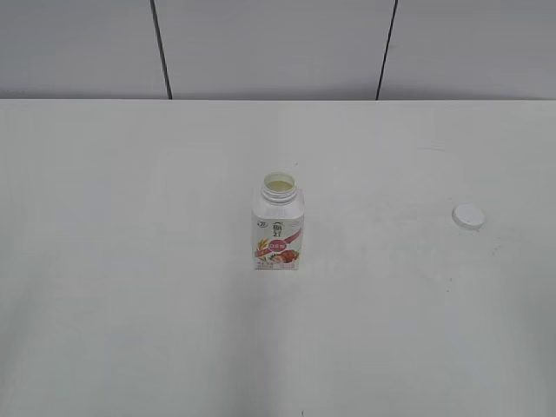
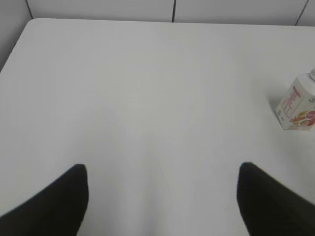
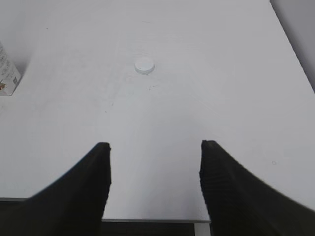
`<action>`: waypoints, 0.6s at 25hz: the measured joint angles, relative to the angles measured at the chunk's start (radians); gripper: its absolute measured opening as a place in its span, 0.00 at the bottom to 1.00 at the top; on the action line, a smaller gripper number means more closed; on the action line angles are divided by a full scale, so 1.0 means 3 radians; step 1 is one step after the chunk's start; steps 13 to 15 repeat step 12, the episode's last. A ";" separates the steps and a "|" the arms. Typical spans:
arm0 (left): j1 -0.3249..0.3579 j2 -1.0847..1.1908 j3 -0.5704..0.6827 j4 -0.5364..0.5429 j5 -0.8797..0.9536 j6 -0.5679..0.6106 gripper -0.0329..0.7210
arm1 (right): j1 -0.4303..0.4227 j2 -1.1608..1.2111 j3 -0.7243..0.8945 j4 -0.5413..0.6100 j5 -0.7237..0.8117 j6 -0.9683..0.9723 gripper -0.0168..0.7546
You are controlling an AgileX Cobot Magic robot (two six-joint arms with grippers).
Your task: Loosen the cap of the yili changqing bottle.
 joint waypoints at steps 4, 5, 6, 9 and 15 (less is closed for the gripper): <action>0.0031 0.0000 0.0000 0.0000 0.0000 0.0000 0.79 | 0.0000 0.0000 0.0000 -0.0003 0.0000 0.0000 0.62; 0.0031 0.0000 0.0000 0.0000 0.0000 0.0000 0.79 | 0.0000 0.0000 0.0000 -0.0003 0.0000 0.0000 0.62; 0.0031 0.0000 0.0000 0.0000 0.0000 0.0000 0.79 | 0.0000 0.0000 0.0000 -0.0003 0.0000 0.0000 0.62; 0.0031 0.0000 0.0000 -0.0003 0.0000 0.0000 0.79 | 0.0000 0.0000 0.0000 -0.0003 0.0000 0.0000 0.62; 0.0031 0.0000 0.0000 -0.0003 0.0000 0.0001 0.79 | 0.0000 0.0000 0.0000 -0.0003 -0.0004 0.0000 0.62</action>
